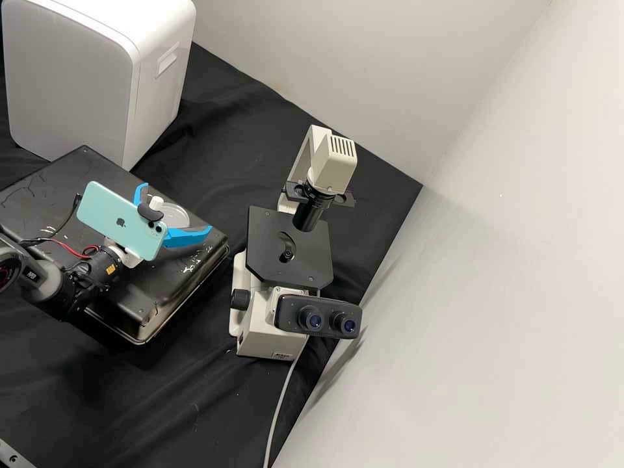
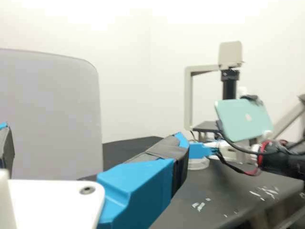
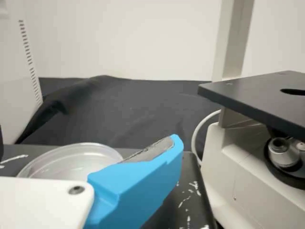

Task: Place the petri dish on the bench

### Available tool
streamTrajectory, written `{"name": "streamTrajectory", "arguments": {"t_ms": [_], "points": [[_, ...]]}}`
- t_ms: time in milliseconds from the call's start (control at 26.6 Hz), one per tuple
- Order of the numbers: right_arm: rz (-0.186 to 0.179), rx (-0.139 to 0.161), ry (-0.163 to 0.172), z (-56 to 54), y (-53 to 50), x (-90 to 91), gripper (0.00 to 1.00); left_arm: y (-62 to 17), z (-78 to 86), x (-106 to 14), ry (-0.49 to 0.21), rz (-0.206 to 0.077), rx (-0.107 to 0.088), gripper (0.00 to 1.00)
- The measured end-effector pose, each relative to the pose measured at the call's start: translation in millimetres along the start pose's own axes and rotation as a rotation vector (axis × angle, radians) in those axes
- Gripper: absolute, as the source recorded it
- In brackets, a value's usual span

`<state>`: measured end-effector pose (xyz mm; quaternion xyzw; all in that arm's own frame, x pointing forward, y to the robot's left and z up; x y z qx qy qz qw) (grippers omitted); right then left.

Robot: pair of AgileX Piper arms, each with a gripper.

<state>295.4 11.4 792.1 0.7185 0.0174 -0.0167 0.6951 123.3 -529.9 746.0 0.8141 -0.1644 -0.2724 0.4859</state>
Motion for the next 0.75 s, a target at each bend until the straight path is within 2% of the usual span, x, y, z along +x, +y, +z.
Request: {"name": "streamTrajectory", "arguments": {"t_ms": [75, 113, 188, 226, 263, 376, 526, 752], "points": [[0.013, 0.001, 0.012, -1.7, 0.3, -0.3, 1.0, 3.4, 0.6, -1.6, 0.006, 0.019, -0.018, 1.0], [0.017, 0.003, 0.018, -2.9, -0.2, -0.5, 1.0, 6.5, 0.7, -2.7, 0.003, 0.036, -0.034, 1.0], [0.022, 0.005, 0.024, -3.3, -1.0, -2.1, 1.0, 10.1, -0.5, -3.7, 0.004, 0.057, -0.085, 1.0], [0.029, 0.0, 0.026, -3.7, -1.4, -3.0, 1.0, 11.6, -1.3, -4.0, 0.008, 0.069, -0.099, 1.0], [0.044, -0.007, 0.026, -4.4, -1.5, -3.8, 1.0, 11.8, -1.5, -4.0, 0.009, 0.071, -0.1, 1.0], [0.064, -0.001, 0.015, -4.1, -2.1, -5.9, 1.0, 11.9, -1.5, -4.0, 0.008, 0.072, -0.1, 1.0], [0.063, 0.008, 0.001, -3.0, -3.9, -10.3, 1.0, 12.3, -1.4, -4.0, 0.008, 0.076, -0.099, 1.0], [0.068, 0.073, -0.011, 0.3, -1.0, -15.8, 1.0, 12.4, -1.4, -4.0, 0.008, 0.077, -0.099, 1.0]]}}
